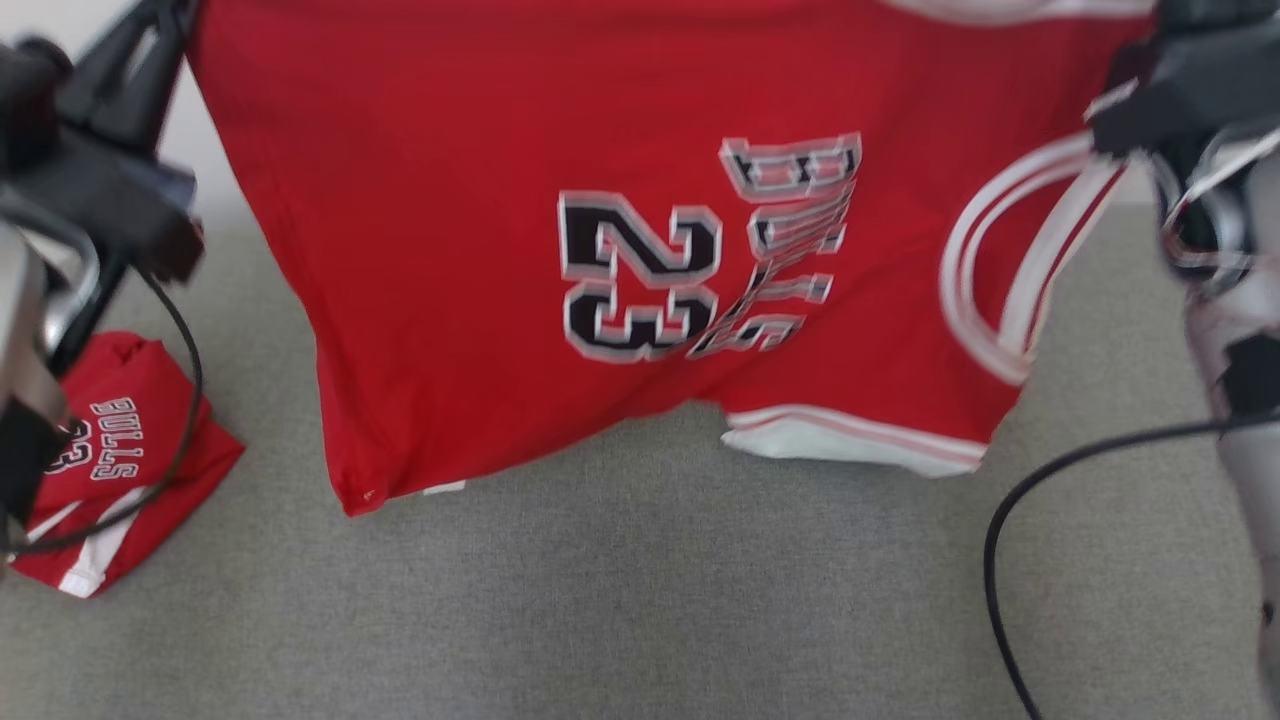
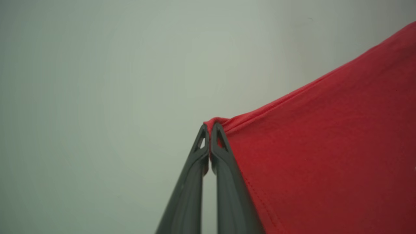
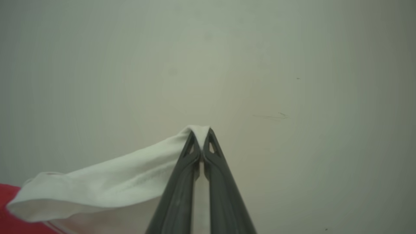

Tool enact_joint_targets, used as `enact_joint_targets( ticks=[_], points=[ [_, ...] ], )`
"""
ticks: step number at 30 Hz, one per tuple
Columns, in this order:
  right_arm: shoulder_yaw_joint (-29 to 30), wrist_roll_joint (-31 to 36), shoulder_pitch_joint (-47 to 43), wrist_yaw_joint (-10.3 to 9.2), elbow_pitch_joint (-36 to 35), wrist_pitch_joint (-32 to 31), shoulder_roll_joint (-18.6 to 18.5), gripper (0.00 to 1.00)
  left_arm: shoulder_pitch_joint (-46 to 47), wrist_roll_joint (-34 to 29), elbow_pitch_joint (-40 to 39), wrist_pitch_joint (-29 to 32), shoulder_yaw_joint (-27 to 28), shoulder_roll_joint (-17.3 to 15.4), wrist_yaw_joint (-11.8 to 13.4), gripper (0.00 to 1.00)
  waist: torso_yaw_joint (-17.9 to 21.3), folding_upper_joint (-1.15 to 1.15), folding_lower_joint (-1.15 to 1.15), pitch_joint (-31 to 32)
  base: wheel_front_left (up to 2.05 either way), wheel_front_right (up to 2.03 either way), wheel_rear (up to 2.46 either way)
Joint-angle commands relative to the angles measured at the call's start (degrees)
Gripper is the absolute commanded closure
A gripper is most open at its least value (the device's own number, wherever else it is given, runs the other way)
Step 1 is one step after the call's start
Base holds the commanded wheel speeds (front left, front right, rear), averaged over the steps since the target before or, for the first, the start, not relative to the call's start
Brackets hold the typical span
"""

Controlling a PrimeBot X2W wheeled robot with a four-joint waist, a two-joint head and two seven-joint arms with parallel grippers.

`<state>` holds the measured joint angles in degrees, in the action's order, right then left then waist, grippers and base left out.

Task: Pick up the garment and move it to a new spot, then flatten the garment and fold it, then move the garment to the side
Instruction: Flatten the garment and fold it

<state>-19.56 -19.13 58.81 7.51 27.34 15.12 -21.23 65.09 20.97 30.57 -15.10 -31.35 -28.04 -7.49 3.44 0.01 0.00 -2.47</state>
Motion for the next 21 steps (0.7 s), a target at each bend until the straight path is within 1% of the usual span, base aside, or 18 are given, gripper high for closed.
enact_joint_targets(
  ticks=[1, 5, 8, 12, 15, 17, 20, 21],
  points=[
    [0.21, 1.33, 3.06, -0.04, 1.16, 0.02, -0.67, 1.00, 3.28, -0.80, 0.92, 0.00, -0.93, -0.11, 0.06, 1.00, -0.54, -0.01, 0.00, -4.54, 0.00, 0.00, 0.00],
    [0.09, 4.65, 10.06, -0.04, 3.50, 0.02, -0.59, 1.00, 10.42, -2.19, 3.81, -0.02, -2.55, 0.41, 0.06, 1.00, -0.88, -0.01, 0.00, -10.28, 0.00, 0.00, 0.00],
    [0.99, 6.78, 16.31, -0.04, 5.90, 0.02, -0.81, 1.00, 16.61, -4.78, 5.18, -0.04, -3.33, 1.31, 0.18, 1.00, -1.26, -0.01, 0.00, -14.96, 0.00, 0.00, 0.00],
    [3.04, 10.79, 24.14, -0.03, 8.95, 0.02, -0.08, 1.00, 22.88, -8.73, 5.88, -0.05, -3.91, 2.55, 1.50, 1.00, -1.57, -0.01, 0.00, -20.13, 0.00, 0.00, 0.00],
    [5.30, 13.92, 30.36, -0.04, 10.72, 0.02, 0.65, 1.00, 28.23, -11.29, 5.84, -0.05, -3.68, 3.10, 3.12, 1.00, -1.61, -0.01, 0.00, -23.11, 0.00, 0.00, 0.00],
    [8.05, 15.81, 33.61, -0.04, 10.95, 0.02, 1.08, 1.00, 31.18, -12.55, 5.29, -0.05, -3.13, 3.54, 4.26, 1.00, -1.62, -0.01, 0.00, -24.75, 0.00, 0.00, 0.00],
    [11.97, 17.80, 36.42, -0.04, 9.66, 0.02, 2.73, 1.00, 34.03, -13.86, 4.89, -0.05, -2.38, 3.65, 5.41, 1.00, -1.21, -0.01, 0.00, -26.46, 0.00, 0.00, 0.00],
    [12.98, 18.59, 36.75, -0.03, 9.19, 0.01, 3.31, 1.00, 34.48, -14.02, 4.77, -0.05, -2.08, 3.53, 5.38, 1.00, -0.95, -0.01, 0.00, -26.91, 0.00, 0.00, 0.00]
  ],
)
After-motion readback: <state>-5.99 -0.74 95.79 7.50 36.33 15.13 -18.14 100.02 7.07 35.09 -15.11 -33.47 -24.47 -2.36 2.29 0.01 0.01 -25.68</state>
